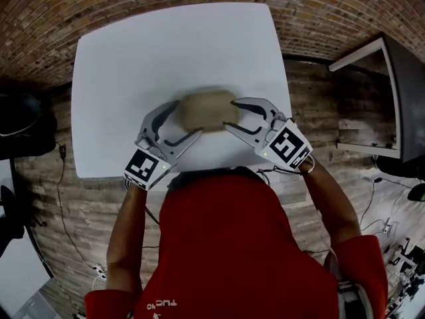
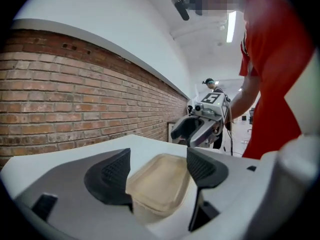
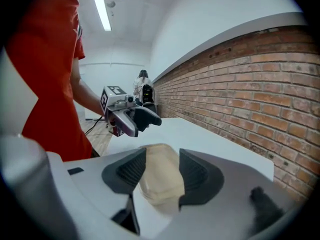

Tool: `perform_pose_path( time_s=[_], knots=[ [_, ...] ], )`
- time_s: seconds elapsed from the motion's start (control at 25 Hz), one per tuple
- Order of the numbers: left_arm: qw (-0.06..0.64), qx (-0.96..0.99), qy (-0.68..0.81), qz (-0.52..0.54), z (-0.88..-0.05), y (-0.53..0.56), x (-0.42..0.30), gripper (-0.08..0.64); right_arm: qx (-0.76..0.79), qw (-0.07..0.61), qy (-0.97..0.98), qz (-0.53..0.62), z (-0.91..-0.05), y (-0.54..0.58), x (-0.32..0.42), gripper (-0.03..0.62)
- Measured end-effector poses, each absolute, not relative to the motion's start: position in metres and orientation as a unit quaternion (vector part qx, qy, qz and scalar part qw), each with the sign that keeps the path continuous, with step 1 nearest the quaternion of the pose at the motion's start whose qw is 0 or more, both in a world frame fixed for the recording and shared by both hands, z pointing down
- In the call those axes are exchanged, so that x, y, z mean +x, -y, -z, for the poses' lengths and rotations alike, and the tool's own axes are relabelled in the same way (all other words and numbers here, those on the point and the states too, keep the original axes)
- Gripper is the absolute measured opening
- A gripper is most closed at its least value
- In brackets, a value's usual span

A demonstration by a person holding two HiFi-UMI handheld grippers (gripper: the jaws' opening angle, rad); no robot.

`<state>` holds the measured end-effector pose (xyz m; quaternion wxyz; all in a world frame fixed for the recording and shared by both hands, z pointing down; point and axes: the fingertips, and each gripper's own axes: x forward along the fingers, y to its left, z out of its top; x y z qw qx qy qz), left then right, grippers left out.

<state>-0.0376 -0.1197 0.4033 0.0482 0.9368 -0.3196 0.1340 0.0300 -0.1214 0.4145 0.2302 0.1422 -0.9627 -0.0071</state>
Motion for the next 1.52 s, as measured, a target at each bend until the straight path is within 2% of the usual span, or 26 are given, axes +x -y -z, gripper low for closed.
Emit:
perform_pose_path(
  time_s=[0.16, 0.28, 0.44, 0.68, 1.0, 1.24, 1.36, 1.52],
  knots=[
    [0.069, 0.942, 0.276, -0.179, -0.429, 0.115, -0.044, 0.436, 0.109, 0.295, 0.948, 0.053, -0.433, 0.117, 0.032, 0.263],
    [0.085, 0.94, 0.245, -0.221, -0.453, 0.111, -0.048, 0.496, 0.08, 0.352, 0.926, 0.108, -0.451, 0.113, 0.037, 0.288],
    [0.103, 0.937, 0.21, -0.26, -0.475, 0.114, -0.05, 0.534, 0.043, 0.409, 0.896, 0.166, -0.469, 0.107, 0.041, 0.298],
    [0.117, 0.929, 0.178, -0.303, -0.497, 0.123, -0.05, 0.546, 0.012, 0.452, 0.865, 0.218, -0.492, 0.103, 0.04, 0.299],
    [0.155, 0.918, 0.144, -0.335, -0.516, 0.118, -0.048, 0.546, 0.017, 0.464, 0.85, 0.25, -0.507, 0.114, 0.042, 0.298],
    [0.141, 0.92, 0.145, -0.335, -0.516, 0.125, -0.04, 0.545, 0.016, 0.46, 0.845, 0.273, -0.509, 0.117, 0.038, 0.296],
    [0.112, 0.919, 0.154, -0.344, -0.515, 0.13, -0.039, 0.545, 0.006, 0.46, 0.842, 0.282, -0.509, 0.116, 0.035, 0.296],
    [0.098, 0.919, 0.162, -0.347, -0.515, 0.133, -0.038, 0.543, -0.028, 0.472, 0.847, 0.243, -0.508, 0.115, 0.037, 0.296]
  ],
)
